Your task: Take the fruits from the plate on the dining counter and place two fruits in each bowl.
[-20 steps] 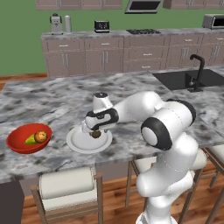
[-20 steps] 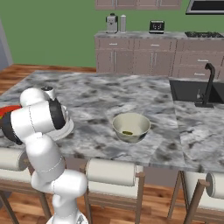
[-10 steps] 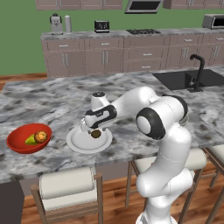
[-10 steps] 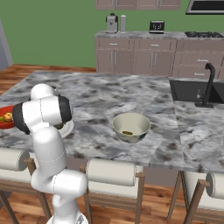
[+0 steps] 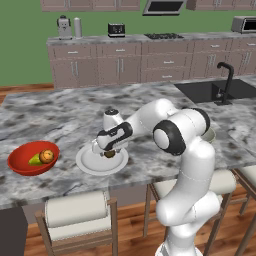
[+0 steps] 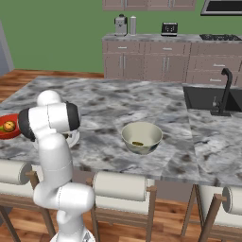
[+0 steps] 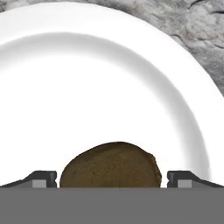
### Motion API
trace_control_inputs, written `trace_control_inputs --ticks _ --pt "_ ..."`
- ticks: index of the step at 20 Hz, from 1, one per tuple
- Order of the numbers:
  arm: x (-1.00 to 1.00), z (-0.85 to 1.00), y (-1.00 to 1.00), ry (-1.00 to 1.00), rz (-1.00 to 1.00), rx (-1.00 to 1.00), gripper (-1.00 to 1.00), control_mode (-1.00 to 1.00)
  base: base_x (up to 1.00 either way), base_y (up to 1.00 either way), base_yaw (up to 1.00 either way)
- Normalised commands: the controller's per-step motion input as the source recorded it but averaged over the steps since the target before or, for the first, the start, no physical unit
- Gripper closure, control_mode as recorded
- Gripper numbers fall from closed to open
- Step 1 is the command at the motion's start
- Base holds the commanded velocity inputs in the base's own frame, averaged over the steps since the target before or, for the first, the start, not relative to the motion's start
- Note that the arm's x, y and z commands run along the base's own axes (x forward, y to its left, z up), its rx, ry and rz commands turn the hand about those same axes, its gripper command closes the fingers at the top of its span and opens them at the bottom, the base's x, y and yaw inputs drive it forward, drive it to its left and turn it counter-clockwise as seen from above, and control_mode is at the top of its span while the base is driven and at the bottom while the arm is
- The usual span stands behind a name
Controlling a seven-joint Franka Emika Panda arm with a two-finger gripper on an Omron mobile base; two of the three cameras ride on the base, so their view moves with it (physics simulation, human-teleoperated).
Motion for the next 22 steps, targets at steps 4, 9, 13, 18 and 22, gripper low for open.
trace_control_inputs --ticks 4,9,13,18,22 --pt "0.00 -0.08 0.00 0.00 0.00 0.00 -1.00 -1.00 0.00 0.00 0.00" --pt "0.00 -0.02 0.00 0.00 0.00 0.00 1.00 -1.00 0.00 0.00 0.00" --pt "0.00 0.28 -0.07 0.00 0.00 0.03 1.00 -1.00 0.00 0.00 0.00" --pt "-0.03 0.85 -0.30 0.00 0.00 0.08 1.00 -1.00 0.00 0.00 0.00" --pt "-0.13 0.90 -0.36 0.00 0.00 0.06 1.00 -1.00 0.00 0.00 0.00"
